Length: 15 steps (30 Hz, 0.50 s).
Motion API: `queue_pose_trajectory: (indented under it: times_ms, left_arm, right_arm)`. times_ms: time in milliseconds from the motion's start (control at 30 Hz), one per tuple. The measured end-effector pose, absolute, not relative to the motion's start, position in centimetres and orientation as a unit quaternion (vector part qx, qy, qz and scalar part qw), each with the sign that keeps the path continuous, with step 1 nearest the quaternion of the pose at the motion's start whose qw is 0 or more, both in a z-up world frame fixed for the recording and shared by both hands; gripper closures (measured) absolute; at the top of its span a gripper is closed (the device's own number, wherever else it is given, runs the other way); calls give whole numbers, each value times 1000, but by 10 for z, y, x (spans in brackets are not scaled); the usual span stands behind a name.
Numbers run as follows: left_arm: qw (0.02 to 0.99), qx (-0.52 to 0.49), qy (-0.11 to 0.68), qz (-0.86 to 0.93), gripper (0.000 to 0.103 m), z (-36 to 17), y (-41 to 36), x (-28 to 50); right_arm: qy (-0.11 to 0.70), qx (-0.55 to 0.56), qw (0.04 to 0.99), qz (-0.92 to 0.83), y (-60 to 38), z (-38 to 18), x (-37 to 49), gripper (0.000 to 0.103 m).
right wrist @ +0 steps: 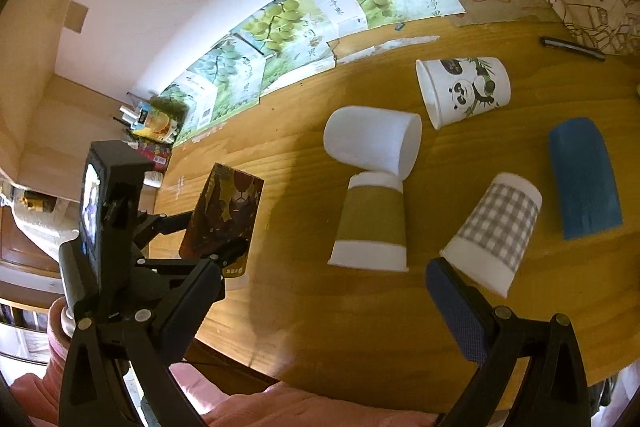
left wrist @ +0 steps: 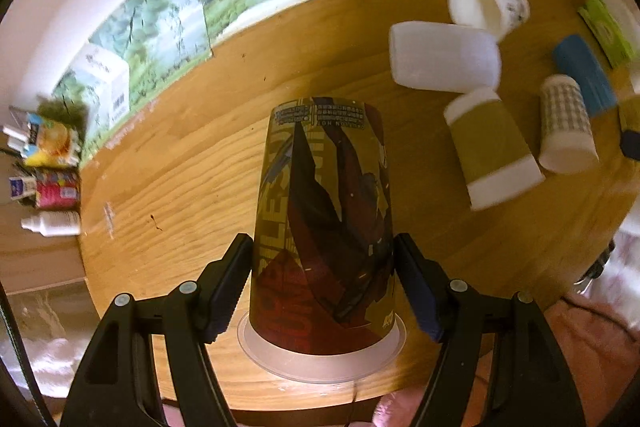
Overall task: Flip cup upright
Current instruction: 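Lift the held cup off the desk with the left tool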
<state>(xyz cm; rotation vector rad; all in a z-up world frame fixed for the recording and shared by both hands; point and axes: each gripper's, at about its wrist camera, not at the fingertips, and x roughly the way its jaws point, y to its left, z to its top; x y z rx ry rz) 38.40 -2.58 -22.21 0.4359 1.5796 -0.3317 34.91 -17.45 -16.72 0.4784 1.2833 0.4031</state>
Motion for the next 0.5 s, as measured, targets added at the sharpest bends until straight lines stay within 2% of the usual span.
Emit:
queue_pose_trajectory:
  times_ms: [200,500]
  left_arm:
    - [694,228,657,-187,28,-193,-25,345]
    - [694,330,593,-240,28,-176,-6,304]
  right_arm:
    - [580,218,763,185,-165,-160,320,0]
    - [562,201,787,158,-157,-156,273,0]
